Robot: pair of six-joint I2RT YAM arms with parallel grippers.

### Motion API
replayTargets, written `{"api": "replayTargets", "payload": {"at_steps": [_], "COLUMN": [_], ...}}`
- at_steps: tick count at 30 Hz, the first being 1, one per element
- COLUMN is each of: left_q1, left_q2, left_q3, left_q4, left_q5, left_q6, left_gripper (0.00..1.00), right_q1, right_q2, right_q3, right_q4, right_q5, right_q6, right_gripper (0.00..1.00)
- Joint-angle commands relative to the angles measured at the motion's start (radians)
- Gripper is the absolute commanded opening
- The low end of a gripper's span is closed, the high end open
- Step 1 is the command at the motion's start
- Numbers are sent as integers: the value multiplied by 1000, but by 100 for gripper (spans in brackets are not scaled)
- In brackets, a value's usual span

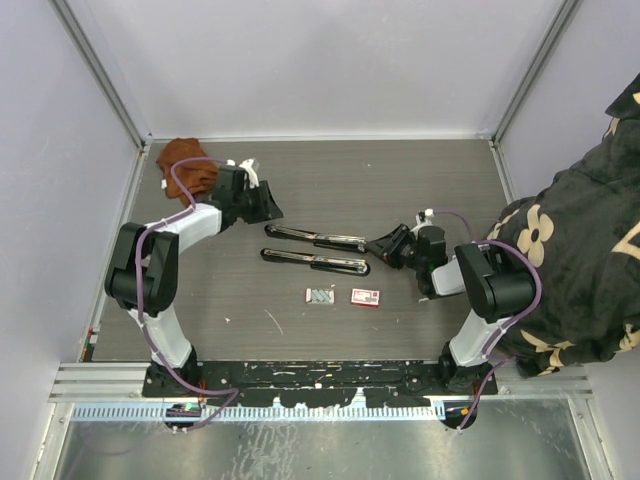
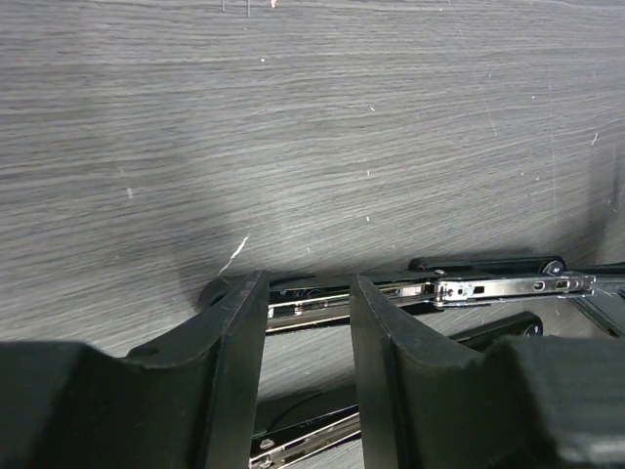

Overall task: Load the staples into the stapler
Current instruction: Place the stapler at the center of the board.

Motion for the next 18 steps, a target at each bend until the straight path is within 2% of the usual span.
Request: {"api": "replayTargets", "payload": {"at_steps": [1, 12, 15, 18], "left_q1": [-10, -11, -11, -12], "left_q2": [9, -1, -26, -66], "left_q3": [20, -76, -84, -86], "left_q4": [77, 104, 96, 86], "left_q5": [32, 12, 4, -3], "left_q6": [-8, -39, -31, -23], "left_gripper": [39, 36, 38, 45], "right_q1": [-7, -21, -23, -23], "right_q2": [-45, -110, -167, -242], "right_q3": [-1, -23, -26, -19], "right_q4": [28, -12, -75, -165], "right_q5": [11, 32, 48, 65], "right_q6": [-25, -42, -75, -134], "right_gripper": [34, 33, 34, 36]}}
